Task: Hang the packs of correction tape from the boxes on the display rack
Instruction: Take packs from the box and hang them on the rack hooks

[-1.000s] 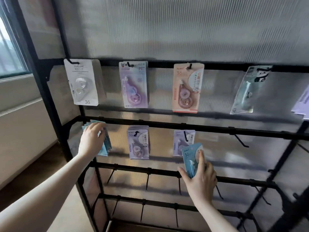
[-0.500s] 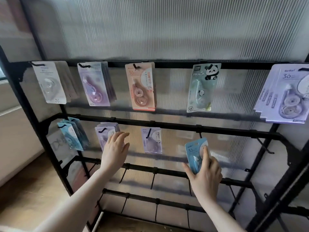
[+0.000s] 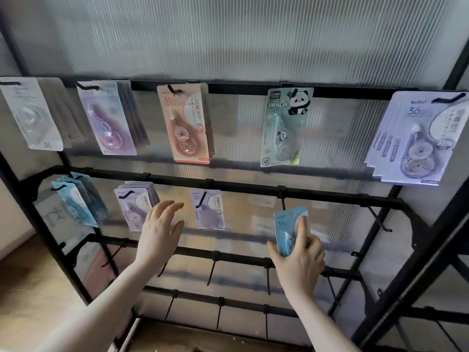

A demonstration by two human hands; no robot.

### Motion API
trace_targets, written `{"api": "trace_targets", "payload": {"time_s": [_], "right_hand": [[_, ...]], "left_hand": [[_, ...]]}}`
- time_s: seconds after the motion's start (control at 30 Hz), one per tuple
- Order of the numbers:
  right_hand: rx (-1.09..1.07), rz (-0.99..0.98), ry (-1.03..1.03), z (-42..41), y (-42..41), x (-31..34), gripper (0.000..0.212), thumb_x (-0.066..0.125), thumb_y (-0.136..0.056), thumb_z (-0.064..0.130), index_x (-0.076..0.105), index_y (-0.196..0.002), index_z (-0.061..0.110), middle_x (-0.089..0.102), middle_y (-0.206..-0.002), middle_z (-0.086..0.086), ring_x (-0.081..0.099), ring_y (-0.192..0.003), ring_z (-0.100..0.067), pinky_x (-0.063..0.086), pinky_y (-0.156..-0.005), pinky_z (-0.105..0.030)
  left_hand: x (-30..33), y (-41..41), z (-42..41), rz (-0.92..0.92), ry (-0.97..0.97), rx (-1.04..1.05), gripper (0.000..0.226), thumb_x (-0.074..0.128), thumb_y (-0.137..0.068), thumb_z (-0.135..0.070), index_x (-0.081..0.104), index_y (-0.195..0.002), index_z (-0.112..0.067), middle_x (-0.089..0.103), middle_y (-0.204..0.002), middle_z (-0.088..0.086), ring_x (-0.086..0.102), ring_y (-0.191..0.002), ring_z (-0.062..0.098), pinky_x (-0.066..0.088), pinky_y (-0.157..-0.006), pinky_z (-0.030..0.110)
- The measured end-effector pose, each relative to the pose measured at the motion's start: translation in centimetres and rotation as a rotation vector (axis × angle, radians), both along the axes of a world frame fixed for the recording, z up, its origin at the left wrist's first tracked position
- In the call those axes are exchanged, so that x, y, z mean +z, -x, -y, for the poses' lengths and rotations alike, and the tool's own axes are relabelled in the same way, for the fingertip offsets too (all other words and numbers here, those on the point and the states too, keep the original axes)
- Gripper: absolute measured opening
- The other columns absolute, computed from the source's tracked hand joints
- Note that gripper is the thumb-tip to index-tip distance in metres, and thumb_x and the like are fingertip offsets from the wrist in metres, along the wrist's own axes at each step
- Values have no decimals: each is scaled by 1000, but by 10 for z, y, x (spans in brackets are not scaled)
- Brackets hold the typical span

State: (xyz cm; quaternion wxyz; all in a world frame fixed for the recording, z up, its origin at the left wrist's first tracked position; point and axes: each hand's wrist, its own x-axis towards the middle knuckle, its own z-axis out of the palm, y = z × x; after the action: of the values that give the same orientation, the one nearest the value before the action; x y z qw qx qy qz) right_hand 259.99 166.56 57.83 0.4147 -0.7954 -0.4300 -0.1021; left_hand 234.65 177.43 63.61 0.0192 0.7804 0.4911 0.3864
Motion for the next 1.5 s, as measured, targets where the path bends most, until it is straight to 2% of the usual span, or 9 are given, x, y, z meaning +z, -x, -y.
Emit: {"api": "trace_targets", "payload": {"time_s": [0.2,0.33,0.43,0.6,0.93,1.13,1.27,1.37,1.5], "right_hand": [[-58,34,-35,-10,1,-6,108,76,-58,61,26,-144,20,48,-115,-23,45,-95,-35,44,-75,-45],[-78,37,5,-7,5,-9,103,53,-66,77,26,-146,18,46,-118,-22,43,-96,-34,42,-77,-44],[-77,40,21,-6,6,-5,100,42,-68,79,26,-146,18,45,-119,-23,44,-95,-35,42,-76,-43],[-79,35,17,-7,6,6,98,41,-68,79,27,-145,20,46,-118,-22,47,-95,-35,43,-76,-42],[-96,66,56,2,5,1,98,35,-69,81,31,-144,18,47,-114,-22,47,-90,-36,44,-72,-42],[-82,85,38,5,4,3,93,37,-70,78,35,-142,20,48,-108,-20,46,-86,-32,42,-71,-38],[-51,108,-10,5,4,11,86,54,-69,69,39,-139,22,47,-97,-17,46,-78,-28,38,-67,-32],[-13,101,-7,3,7,11,90,68,-65,65,39,-139,23,47,-97,-16,45,-79,-26,36,-67,-30],[-3,38,-26,0,10,9,92,68,-65,65,37,-140,22,47,-96,-17,46,-78,-26,38,-66,-31]], "left_hand": [[-4,-4,-6,-6,39,-9,38,64,-83,-4,59,-120,-11,53,-123,10,47,-115,29,37,-94,39],[-5,-10,-8,-16,51,-20,38,62,-84,-4,58,-120,-12,52,-124,9,47,-115,28,37,-93,37],[-5,-15,-9,-26,48,-38,37,62,-84,-4,58,-121,-11,52,-123,10,47,-115,29,37,-93,37],[-3,-19,-13,-44,51,-49,38,61,-83,-2,58,-120,-11,52,-124,12,47,-114,31,39,-93,40],[-4,-22,-13,-53,69,-56,37,60,-84,-3,57,-121,-12,51,-125,10,46,-115,29,37,-94,39],[-8,-21,-12,-70,74,-54,38,60,-85,-3,57,-121,-12,51,-125,9,46,-114,29,36,-93,37],[-9,-20,-12,-72,77,-53,38,60,-84,-2,57,-121,-11,51,-125,10,46,-114,29,37,-93,38],[-9,-20,-12,-68,84,-52,38,60,-85,-3,57,-122,-12,50,-126,10,46,-116,29,37,-94,39],[-9,-19,-12,-60,92,-49,38,59,-85,-3,57,-122,-12,50,-126,10,45,-116,28,37,-94,39]]}}
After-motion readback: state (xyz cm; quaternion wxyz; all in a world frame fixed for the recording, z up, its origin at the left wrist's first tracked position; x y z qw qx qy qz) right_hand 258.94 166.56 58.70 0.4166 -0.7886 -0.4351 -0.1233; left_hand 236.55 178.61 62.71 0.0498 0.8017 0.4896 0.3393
